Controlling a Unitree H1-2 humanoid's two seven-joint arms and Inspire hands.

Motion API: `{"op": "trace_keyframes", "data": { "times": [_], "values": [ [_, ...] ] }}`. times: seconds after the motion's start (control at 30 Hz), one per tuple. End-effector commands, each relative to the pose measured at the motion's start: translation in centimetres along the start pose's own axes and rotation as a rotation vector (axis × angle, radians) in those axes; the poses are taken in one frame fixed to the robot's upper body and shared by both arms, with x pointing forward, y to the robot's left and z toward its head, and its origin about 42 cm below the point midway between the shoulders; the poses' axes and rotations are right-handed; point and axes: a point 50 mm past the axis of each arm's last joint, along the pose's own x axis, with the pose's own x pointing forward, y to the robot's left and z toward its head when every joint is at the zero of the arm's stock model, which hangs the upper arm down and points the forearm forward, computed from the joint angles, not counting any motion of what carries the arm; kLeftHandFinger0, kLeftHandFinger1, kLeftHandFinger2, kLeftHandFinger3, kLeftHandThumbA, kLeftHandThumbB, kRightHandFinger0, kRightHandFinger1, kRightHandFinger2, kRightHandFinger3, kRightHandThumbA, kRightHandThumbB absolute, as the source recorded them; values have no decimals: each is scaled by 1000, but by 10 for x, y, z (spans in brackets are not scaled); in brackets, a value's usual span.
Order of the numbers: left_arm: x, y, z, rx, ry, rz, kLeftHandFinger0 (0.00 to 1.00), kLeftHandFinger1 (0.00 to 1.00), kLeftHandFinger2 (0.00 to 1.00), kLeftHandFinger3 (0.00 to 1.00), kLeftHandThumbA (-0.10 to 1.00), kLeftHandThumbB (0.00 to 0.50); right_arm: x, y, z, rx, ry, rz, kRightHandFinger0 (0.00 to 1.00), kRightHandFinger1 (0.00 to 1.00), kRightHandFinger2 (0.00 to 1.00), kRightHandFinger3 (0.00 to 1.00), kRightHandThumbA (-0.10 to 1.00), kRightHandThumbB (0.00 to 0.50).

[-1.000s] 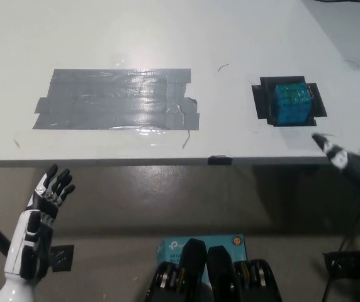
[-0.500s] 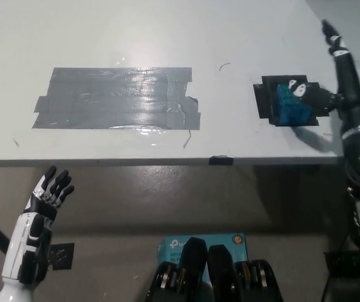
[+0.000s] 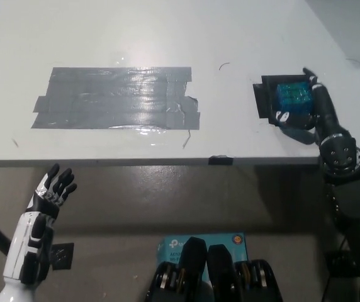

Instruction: A rubick's cube is kept in the black marked spot on the table and the robot uses its right arm to pick it up and hands it to a person

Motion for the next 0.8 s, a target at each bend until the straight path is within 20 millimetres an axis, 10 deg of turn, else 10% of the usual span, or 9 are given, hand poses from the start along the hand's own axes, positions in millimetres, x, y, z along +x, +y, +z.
{"op": "trace_keyframes", "data": {
  "times": [0.0,0.77],
  "values": [
    [3,0,8,12,-39,-31,1000,1000,1000,1000,941,152,8,-9,26,36,-102,-56,1000,1000,1000,1000,846,399],
    [7,-2,9,36,-38,-39,1000,1000,1000,1000,869,116,18,7,30,53,-45,-22,1000,1000,1000,1000,860,430]
  ]
}}
